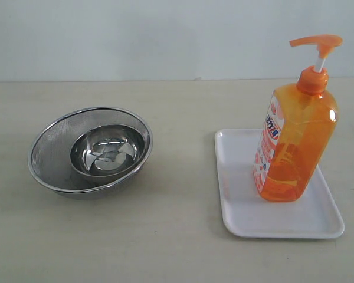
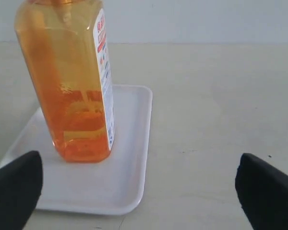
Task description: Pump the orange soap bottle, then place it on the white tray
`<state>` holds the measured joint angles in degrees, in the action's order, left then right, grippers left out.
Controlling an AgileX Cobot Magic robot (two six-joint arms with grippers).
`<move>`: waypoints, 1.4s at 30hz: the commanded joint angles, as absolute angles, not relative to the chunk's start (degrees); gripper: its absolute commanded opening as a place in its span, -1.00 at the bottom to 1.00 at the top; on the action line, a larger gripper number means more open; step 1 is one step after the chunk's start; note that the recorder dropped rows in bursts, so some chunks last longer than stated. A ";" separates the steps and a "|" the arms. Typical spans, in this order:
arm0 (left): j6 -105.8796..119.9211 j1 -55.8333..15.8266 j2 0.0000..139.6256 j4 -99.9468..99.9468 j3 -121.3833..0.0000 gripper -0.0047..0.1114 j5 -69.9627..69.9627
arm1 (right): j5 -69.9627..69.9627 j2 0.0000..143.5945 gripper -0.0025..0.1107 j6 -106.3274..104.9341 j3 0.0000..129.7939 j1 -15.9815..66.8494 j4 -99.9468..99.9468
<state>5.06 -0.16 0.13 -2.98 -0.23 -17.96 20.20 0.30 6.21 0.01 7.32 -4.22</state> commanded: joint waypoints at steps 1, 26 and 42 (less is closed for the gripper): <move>4.68 -0.07 0.00 -3.55 0.00 -0.84 -17.79 | 19.99 0.00 0.90 5.45 0.00 6.23 -4.45; 4.68 -0.07 0.00 -3.55 0.00 -0.84 -17.79 | 20.03 0.00 0.90 5.69 0.00 5.82 -4.45; 4.68 -0.07 0.00 -3.55 0.00 -0.84 -17.79 | 19.91 0.00 0.90 5.69 0.00 5.82 -4.45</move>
<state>5.06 -0.16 0.13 -2.98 -0.23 -17.96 20.20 0.30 6.08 0.01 6.00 -4.08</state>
